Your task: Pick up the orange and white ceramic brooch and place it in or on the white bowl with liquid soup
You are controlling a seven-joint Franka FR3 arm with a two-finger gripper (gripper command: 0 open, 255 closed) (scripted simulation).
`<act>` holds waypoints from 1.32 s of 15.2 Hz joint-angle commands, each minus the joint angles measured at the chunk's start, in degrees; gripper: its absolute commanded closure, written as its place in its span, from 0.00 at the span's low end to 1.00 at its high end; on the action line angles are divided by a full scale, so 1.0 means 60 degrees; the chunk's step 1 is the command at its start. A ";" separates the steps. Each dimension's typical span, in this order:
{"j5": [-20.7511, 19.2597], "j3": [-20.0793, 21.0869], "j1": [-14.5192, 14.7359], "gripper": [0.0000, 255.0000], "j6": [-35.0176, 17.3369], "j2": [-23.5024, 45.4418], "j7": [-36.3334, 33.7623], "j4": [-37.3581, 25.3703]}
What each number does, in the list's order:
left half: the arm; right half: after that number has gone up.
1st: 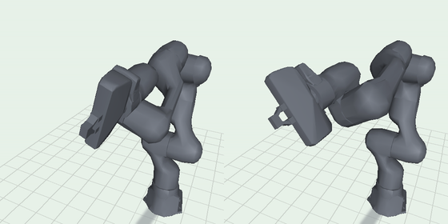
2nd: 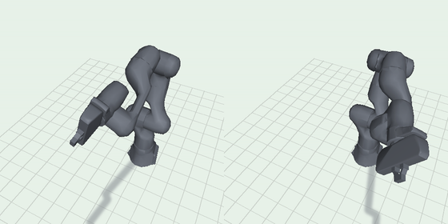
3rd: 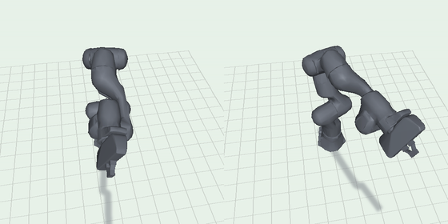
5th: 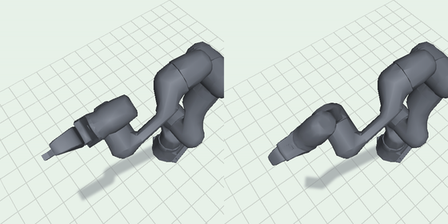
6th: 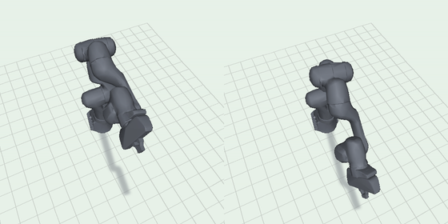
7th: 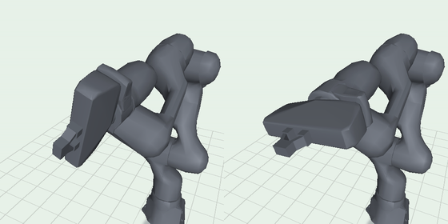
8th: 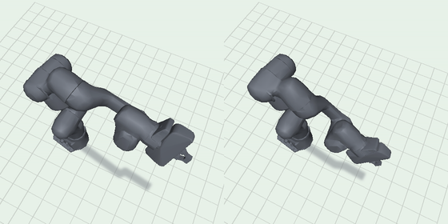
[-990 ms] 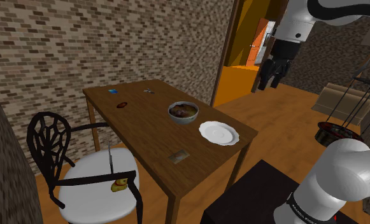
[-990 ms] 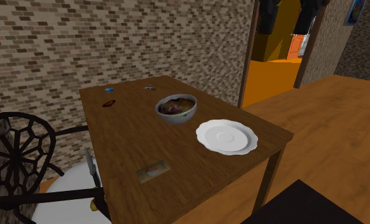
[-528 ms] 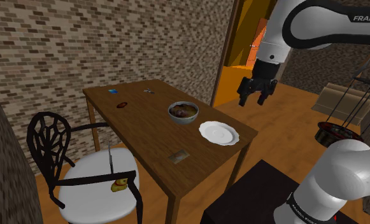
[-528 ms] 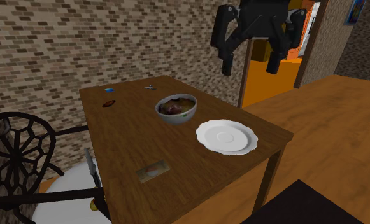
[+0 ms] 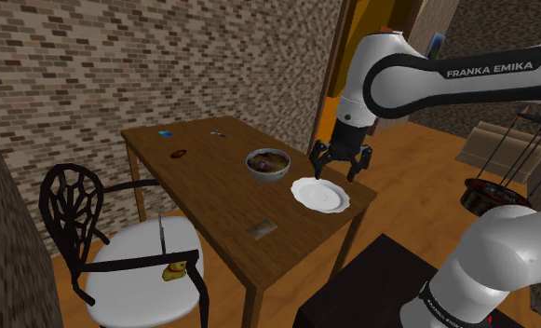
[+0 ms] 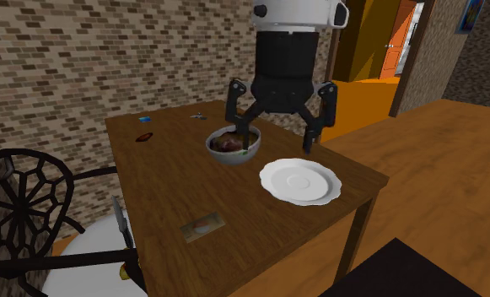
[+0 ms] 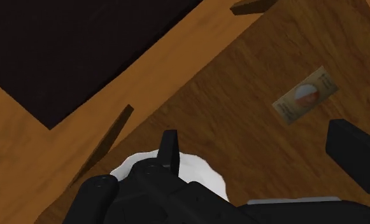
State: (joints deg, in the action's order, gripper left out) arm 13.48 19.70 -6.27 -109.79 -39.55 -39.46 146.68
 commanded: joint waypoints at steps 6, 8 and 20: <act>0.0359 0.1799 -0.0769 0.00 -0.2301 0.2187 -0.3124 -0.0043; 0.0198 0.2313 -0.1106 0.00 -0.2948 0.2990 -0.4090 -0.0215; -0.4590 0.3123 -0.1967 0.00 -0.5520 0.8792 -1.1679 -0.2351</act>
State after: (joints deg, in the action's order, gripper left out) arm -11.41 39.59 -18.81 -142.31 10.65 -105.97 133.88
